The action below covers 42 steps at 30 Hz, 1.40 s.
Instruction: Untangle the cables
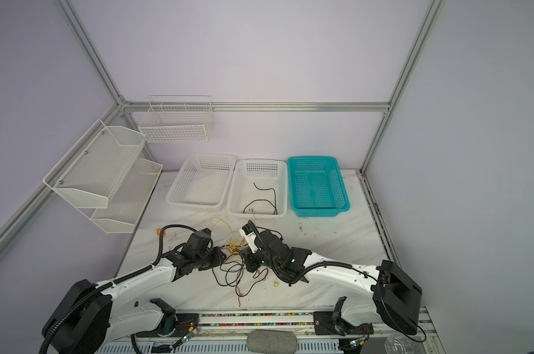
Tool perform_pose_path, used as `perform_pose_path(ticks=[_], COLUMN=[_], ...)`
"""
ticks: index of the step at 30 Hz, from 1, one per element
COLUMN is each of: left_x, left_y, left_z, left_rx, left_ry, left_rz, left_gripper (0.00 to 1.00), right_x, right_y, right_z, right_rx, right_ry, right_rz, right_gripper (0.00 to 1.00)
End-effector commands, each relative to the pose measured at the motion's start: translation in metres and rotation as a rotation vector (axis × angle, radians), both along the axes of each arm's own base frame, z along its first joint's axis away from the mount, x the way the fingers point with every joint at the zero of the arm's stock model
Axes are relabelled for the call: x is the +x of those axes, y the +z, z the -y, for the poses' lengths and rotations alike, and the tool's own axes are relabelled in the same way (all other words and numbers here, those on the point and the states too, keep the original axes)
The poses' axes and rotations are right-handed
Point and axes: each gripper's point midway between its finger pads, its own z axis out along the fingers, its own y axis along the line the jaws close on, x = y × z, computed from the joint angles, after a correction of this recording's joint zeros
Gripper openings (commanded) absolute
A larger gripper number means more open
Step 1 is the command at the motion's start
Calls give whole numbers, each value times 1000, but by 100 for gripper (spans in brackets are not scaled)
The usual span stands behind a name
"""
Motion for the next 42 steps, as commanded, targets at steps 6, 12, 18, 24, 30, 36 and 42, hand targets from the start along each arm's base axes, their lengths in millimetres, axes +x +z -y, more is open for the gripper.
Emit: perform_pose_path(ticks=[6, 12, 18, 24, 30, 36, 42], left_x=[18, 16, 17, 18, 19, 21, 20], left_y=[10, 9, 14, 16, 17, 28, 39], left_z=[9, 8, 5, 3, 4, 5, 9], left_rx=[-31, -39, -43, -45, -49, -58, -91], left_ry=[-17, -13, -7, 0, 2, -5, -18], left_rz=[63, 64, 75, 78, 79, 102, 129], left_gripper=[19, 13, 12, 20, 27, 37, 48], right_x=[3, -2, -5, 0, 13, 32, 70], right_y=[149, 225, 309, 385, 444, 486, 515], right_z=[26, 44, 68, 90, 97, 78, 79], right_rx=[218, 305, 404, 490, 545, 578, 628], right_ry=[-73, -93, -142, -233, -328, -356, -394], right_rz=[175, 266, 369, 460, 556, 600, 656], right_gripper=[0, 0, 0, 0, 0, 0, 0])
